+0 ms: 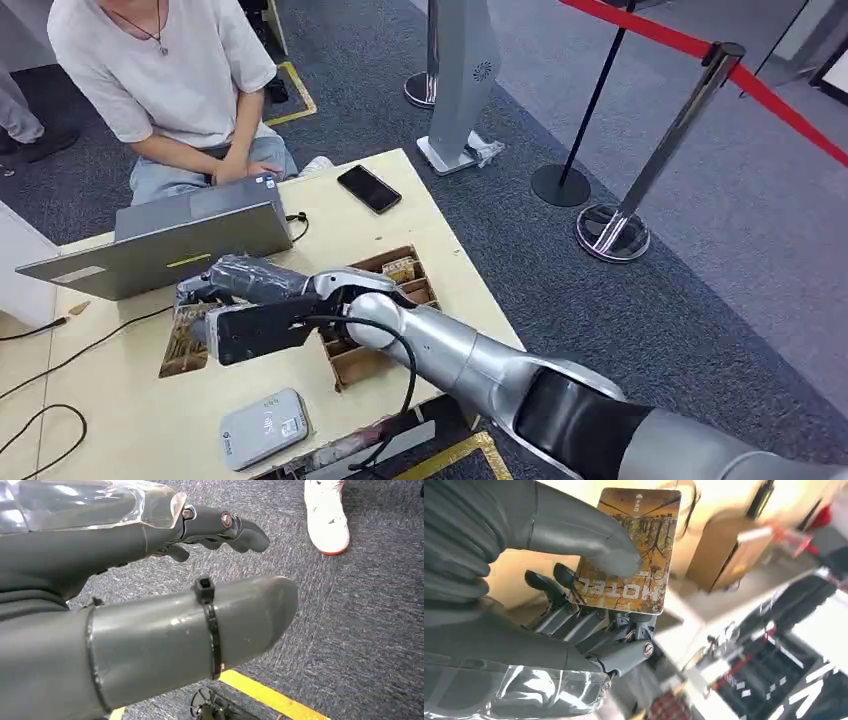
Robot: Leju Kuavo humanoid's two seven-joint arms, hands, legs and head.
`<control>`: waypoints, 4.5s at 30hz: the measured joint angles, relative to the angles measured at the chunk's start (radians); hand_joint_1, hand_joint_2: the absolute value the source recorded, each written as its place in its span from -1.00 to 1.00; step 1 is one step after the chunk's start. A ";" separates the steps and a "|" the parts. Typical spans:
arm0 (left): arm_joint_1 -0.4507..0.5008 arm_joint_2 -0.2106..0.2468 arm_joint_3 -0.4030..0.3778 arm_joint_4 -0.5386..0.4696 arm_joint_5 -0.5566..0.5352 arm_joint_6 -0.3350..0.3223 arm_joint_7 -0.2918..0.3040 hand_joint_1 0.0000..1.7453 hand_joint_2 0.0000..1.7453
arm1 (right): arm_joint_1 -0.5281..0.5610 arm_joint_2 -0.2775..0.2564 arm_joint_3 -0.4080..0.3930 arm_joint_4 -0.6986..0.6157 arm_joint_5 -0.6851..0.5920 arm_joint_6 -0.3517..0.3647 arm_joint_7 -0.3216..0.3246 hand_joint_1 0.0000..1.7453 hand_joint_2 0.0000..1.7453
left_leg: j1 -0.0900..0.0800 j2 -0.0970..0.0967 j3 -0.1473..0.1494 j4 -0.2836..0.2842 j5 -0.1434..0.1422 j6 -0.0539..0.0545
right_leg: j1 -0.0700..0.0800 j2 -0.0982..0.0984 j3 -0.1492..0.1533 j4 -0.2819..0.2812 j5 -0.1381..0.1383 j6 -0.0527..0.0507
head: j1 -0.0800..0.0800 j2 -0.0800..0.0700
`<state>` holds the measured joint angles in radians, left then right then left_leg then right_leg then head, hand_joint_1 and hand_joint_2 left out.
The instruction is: Pass the card to the sensor for recognition and then transmit it.
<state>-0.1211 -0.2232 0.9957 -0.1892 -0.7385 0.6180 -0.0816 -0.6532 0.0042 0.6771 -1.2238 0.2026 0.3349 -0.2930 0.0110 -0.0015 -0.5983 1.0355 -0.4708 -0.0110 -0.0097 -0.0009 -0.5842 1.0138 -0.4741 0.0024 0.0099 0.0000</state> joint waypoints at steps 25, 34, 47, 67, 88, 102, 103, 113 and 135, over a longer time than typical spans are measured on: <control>-0.024 -0.019 0.000 0.000 -0.020 0.004 0.036 -1.00 -1.00 | -0.038 0.053 0.207 0.378 0.029 -0.088 0.056 1.00 1.00 | 0.000 0.000 0.000 0.000 0.000 0.000 | 0.000 0.000 0.000 0.000 0.000 0.000 | 0.000 0.000; -0.026 -0.024 0.000 0.000 -0.009 0.016 0.041 -1.00 -1.00 | -0.068 0.088 0.276 0.513 0.051 -0.080 0.071 1.00 1.00 | 0.000 0.000 0.000 0.000 0.000 0.000 | 0.000 0.000 0.000 0.000 0.000 0.000 | 0.000 0.000; -0.026 -0.024 0.000 0.000 0.003 0.019 0.047 -1.00 -1.00 | -0.091 0.113 0.356 0.565 0.114 -0.083 0.119 1.00 1.00 | 0.000 0.000 0.000 0.000 0.000 0.000 | 0.000 0.000 0.000 0.000 0.000 0.000 | 0.000 0.000; -0.031 -0.032 0.003 0.000 0.018 0.034 0.056 -1.00 -1.00 | -0.111 0.138 0.449 0.620 0.250 -0.206 0.180 1.00 1.00 | 0.000 0.000 0.000 0.000 0.000 0.000 | 0.000 0.000 0.000 0.000 0.000 0.000 | 0.000 0.000; -0.034 -0.033 0.003 0.000 0.023 0.040 0.060 -1.00 -1.00 | -0.106 0.169 0.491 0.678 0.338 -0.270 0.199 1.00 1.00 | 0.000 0.000 0.000 0.000 0.000 0.000 | 0.000 0.000 0.000 0.000 0.000 0.000 | 0.000 0.000; -0.034 -0.033 0.008 0.000 0.028 0.039 0.060 -1.00 -1.00 | -0.100 0.181 0.496 0.698 0.356 -0.283 0.206 1.00 1.00 | 0.000 0.000 0.001 0.000 0.000 0.000 | 0.000 0.000 0.000 0.000 0.000 0.000 | 0.000 0.000; -0.034 -0.033 0.008 0.000 0.029 0.039 0.060 -1.00 -1.00 | -0.100 0.182 0.496 0.699 0.356 -0.284 0.206 1.00 1.00 | 0.000 0.000 0.001 0.000 0.000 0.000 | 0.000 0.000 0.000 0.000 0.000 0.000 | 0.000 0.000; -0.034 -0.033 0.010 0.000 0.029 0.039 0.059 -1.00 -1.00 | -0.094 0.186 0.496 0.702 0.374 -0.303 0.207 1.00 1.00 | 0.000 0.000 0.001 0.000 0.000 0.000 | 0.000 0.000 0.000 0.000 0.000 0.000 | 0.000 0.000; -0.034 -0.032 0.023 0.000 0.037 0.036 0.059 -1.00 -1.00 | -0.091 0.173 0.479 0.623 0.384 -0.317 0.197 1.00 1.00 | 0.000 0.000 0.001 0.000 0.000 0.000 | 0.000 0.000 0.000 0.000 0.000 0.000 | 0.000 0.000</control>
<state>-0.1546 -0.2552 1.0189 -0.1892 -0.7015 0.6539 -0.0225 -0.7442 0.1774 1.1559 -0.6011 0.5871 0.0175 -0.0962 0.0110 -0.0011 -0.5976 1.0355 -0.4708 -0.0111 -0.0097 -0.0006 -0.5839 1.0138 -0.4741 0.0024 0.0099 0.0000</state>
